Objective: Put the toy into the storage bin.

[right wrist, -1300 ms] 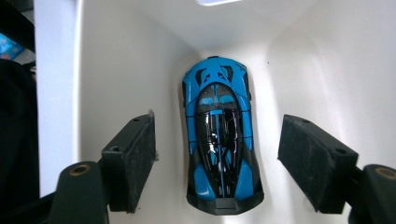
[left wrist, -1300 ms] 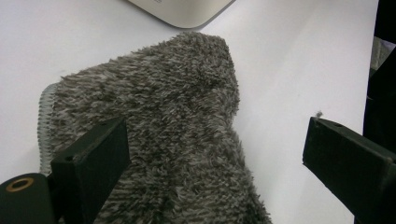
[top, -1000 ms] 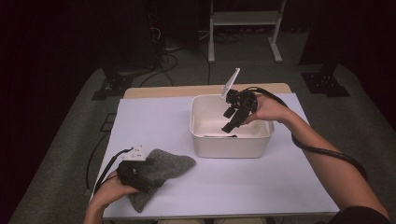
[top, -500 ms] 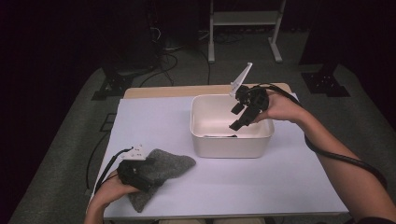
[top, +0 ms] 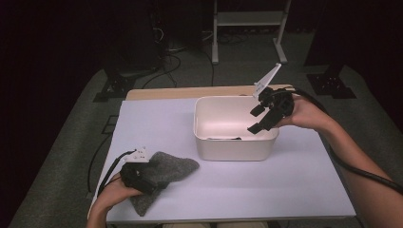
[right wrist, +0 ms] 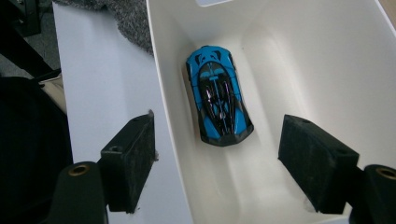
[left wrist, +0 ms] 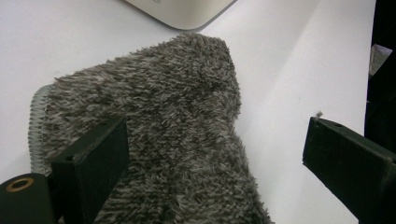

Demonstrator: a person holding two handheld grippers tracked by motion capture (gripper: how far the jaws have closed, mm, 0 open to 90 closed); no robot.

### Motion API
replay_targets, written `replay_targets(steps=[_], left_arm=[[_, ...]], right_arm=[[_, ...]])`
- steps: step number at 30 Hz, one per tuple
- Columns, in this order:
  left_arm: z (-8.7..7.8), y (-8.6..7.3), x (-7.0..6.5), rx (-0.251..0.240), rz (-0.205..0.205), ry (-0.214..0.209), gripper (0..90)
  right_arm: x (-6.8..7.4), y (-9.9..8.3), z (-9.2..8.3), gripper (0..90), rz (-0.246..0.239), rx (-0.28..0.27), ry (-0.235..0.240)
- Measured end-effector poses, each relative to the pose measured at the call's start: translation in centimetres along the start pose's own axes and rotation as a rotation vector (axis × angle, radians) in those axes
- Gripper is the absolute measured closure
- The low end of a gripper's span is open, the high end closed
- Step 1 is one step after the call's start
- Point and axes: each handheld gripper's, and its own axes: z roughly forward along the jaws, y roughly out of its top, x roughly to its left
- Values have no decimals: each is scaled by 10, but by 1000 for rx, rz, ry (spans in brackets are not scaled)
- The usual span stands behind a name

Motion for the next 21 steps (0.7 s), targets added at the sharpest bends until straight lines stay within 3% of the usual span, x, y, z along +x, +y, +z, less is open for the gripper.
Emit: replay_targets(steps=[15, 21], left_arm=[[2, 0, -3, 6, 6, -1, 66], [2, 1, -4, 7, 7, -1, 66]], right_arm=[[10, -33, -24, 260, 40, -40, -35], [12, -43, -27, 256, 53, -45, -40]])
